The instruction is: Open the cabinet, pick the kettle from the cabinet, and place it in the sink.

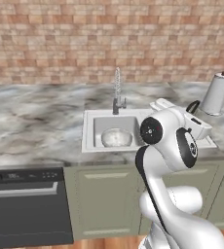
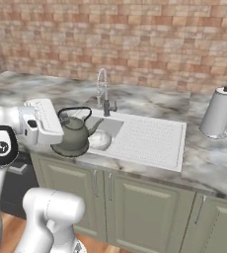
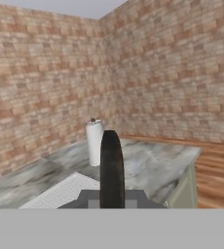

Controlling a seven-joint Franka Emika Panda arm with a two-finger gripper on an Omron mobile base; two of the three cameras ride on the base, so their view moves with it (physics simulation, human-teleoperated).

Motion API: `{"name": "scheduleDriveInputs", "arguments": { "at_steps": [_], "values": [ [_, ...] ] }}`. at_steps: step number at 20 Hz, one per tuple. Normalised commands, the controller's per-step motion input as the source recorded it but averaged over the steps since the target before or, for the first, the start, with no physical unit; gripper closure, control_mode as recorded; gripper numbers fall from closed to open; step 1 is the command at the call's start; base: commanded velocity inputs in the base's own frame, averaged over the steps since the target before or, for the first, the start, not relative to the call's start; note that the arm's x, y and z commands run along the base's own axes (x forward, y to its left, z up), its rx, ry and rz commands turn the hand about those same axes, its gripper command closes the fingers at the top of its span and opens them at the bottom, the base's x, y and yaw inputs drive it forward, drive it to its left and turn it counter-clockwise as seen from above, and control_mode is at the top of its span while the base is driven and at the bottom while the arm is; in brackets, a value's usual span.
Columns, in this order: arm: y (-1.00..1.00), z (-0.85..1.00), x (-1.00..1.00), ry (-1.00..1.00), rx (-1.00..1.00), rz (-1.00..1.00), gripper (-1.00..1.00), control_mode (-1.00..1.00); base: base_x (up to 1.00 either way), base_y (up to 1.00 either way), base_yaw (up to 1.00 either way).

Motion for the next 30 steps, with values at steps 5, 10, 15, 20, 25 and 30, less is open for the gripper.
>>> {"name": "scheduleDriveInputs", "arguments": {
  "at_steps": [5,10,15,20,25,30],
  "values": [
    [0.0,0.0,0.0,0.0,0.0,0.0,1.0,1.0,0.24,-0.4,-0.06],
    [0.0,0.0,0.0,0.0,0.0,0.0,1.0,1.0,0.23,-0.38,-0.07],
    [0.0,0.0,0.0,0.0,0.0,0.0,1.0,1.0,0.28,-0.25,-0.06],
    [0.0,0.0,0.0,0.0,0.0,0.0,1.0,1.0,0.23,-0.01,-0.01],
    [0.0,0.0,0.0,0.0,0.0,0.0,1.0,1.0,0.14,0.26,0.0],
    [0.0,0.0,0.0,0.0,0.0,0.0,1.0,1.0,0.1,0.43,0.0]
  ]
}}
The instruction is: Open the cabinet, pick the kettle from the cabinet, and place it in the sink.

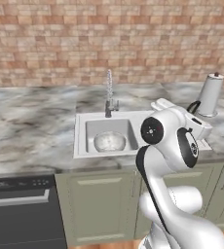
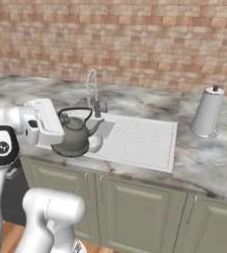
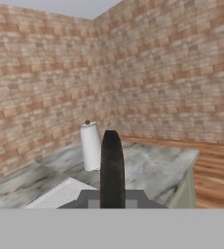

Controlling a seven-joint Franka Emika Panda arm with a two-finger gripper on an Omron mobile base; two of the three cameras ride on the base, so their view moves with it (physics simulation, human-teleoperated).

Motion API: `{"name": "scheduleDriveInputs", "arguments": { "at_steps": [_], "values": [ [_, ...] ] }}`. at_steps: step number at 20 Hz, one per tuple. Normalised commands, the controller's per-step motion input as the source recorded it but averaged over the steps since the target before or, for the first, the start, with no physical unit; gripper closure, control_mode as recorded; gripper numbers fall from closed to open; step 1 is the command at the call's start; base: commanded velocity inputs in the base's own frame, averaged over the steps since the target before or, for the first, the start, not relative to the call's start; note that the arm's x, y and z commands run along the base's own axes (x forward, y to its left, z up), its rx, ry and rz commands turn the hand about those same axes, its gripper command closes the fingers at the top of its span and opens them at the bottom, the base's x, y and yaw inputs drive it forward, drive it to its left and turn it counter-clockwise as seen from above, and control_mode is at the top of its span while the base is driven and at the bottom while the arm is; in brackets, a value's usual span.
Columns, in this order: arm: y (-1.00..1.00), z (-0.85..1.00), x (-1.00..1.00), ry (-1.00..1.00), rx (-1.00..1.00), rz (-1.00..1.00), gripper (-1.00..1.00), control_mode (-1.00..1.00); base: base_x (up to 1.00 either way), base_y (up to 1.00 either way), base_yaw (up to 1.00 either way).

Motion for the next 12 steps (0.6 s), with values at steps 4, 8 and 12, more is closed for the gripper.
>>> {"name": "scheduleDriveInputs", "arguments": {
  "at_steps": [4,8,12],
  "values": [
    [0.0,0.0,0.0,0.0,0.0,0.0,1.0,1.0,0.16,0.52,0.0],
    [0.0,0.0,0.0,0.0,0.0,0.0,1.0,1.0,0.31,0.47,0.0],
    [0.0,0.0,0.0,0.0,0.0,0.0,1.0,1.0,0.36,0.34,0.0]
  ]
}}
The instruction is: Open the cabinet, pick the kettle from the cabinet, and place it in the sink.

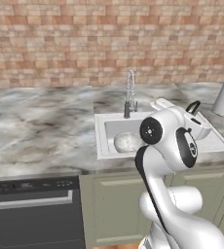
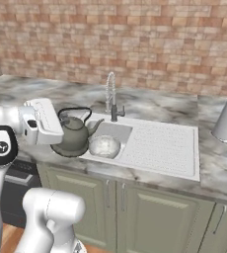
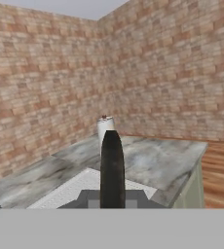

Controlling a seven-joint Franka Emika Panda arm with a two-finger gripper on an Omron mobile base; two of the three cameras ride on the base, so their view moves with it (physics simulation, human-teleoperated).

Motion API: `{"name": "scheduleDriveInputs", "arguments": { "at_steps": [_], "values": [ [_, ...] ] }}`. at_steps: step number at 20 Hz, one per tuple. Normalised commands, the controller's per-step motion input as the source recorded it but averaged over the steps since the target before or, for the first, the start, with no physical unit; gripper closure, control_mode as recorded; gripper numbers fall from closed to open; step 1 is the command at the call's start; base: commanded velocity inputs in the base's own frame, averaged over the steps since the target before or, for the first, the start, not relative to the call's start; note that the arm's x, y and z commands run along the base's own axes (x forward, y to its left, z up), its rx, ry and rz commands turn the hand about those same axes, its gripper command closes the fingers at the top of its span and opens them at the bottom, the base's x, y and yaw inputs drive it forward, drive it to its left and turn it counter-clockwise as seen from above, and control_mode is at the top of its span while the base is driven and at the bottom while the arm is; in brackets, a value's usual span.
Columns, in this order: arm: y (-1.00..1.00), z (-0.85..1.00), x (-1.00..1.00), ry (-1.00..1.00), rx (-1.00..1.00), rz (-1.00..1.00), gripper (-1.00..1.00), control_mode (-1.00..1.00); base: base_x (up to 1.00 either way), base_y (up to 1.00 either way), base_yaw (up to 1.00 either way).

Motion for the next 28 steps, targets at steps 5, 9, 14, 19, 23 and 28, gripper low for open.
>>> {"name": "scheduleDriveInputs", "arguments": {
  "at_steps": [5,9,14,19,23,28],
  "values": [
    [0.0,0.0,0.0,0.0,0.0,0.0,1.0,1.0,0.31,0.15,0.0],
    [0.0,0.0,0.0,0.0,0.0,0.0,1.0,1.0,0.36,0.04,0.0],
    [0.0,0.0,0.0,0.0,0.0,0.0,1.0,1.0,0.23,0.08,0.0],
    [0.0,0.0,0.0,0.0,0.0,0.0,1.0,1.0,0.22,0.07,0.0],
    [0.0,0.0,0.0,0.0,0.0,0.0,1.0,1.0,0.0,0.0,0.0],
    [0.0,0.0,0.0,0.0,0.0,0.0,1.0,1.0,0.0,0.0,0.0]
  ]
}}
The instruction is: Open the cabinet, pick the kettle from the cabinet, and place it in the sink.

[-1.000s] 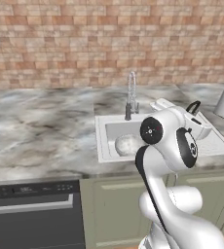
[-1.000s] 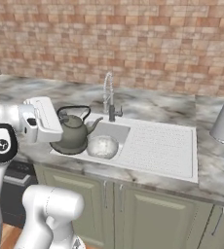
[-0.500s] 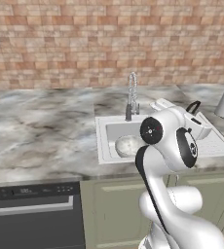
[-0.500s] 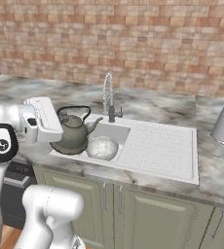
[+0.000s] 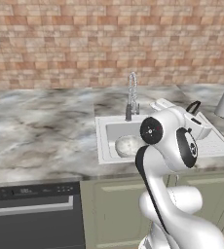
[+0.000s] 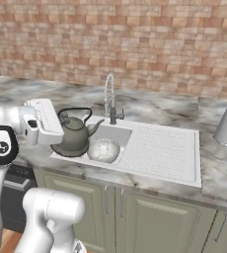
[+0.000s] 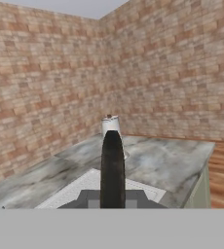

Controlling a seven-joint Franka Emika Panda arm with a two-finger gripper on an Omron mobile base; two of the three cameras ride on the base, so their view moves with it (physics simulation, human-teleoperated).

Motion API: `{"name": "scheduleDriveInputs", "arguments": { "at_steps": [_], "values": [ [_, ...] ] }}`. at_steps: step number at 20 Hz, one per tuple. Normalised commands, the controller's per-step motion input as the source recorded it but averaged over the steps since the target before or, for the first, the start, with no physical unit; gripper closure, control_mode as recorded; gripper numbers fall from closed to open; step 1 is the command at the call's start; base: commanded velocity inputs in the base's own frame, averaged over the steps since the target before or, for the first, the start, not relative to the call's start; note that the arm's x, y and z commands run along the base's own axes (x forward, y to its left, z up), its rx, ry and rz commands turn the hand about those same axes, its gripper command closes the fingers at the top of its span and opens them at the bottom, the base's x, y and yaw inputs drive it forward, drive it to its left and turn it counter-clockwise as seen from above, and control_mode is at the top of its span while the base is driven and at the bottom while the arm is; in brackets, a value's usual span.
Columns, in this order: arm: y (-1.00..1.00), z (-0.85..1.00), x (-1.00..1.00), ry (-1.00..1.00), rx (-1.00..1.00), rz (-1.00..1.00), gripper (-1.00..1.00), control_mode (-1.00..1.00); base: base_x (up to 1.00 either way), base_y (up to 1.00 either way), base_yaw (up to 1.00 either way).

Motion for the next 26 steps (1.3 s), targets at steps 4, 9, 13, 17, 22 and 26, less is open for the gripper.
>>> {"name": "scheduleDriveInputs", "arguments": {
  "at_steps": [4,9,13,17,22,26],
  "values": [
    [0.0,0.0,0.0,0.0,0.0,0.0,1.0,1.0,0.0,0.0,0.0],
    [0.0,0.0,0.0,0.0,0.0,0.0,1.0,1.0,0.31,0.03,0.0],
    [0.0,0.0,0.0,0.0,0.0,0.0,1.0,1.0,0.42,0.02,0.0],
    [0.0,0.0,0.0,0.0,0.0,0.0,1.0,1.0,0.25,0.0,0.0],
    [0.0,0.0,0.0,0.0,0.0,0.0,1.0,1.0,0.0,0.0,0.0],
    [0.0,0.0,0.0,0.0,0.0,0.0,1.0,1.0,0.0,0.0,0.0]
  ]
}}
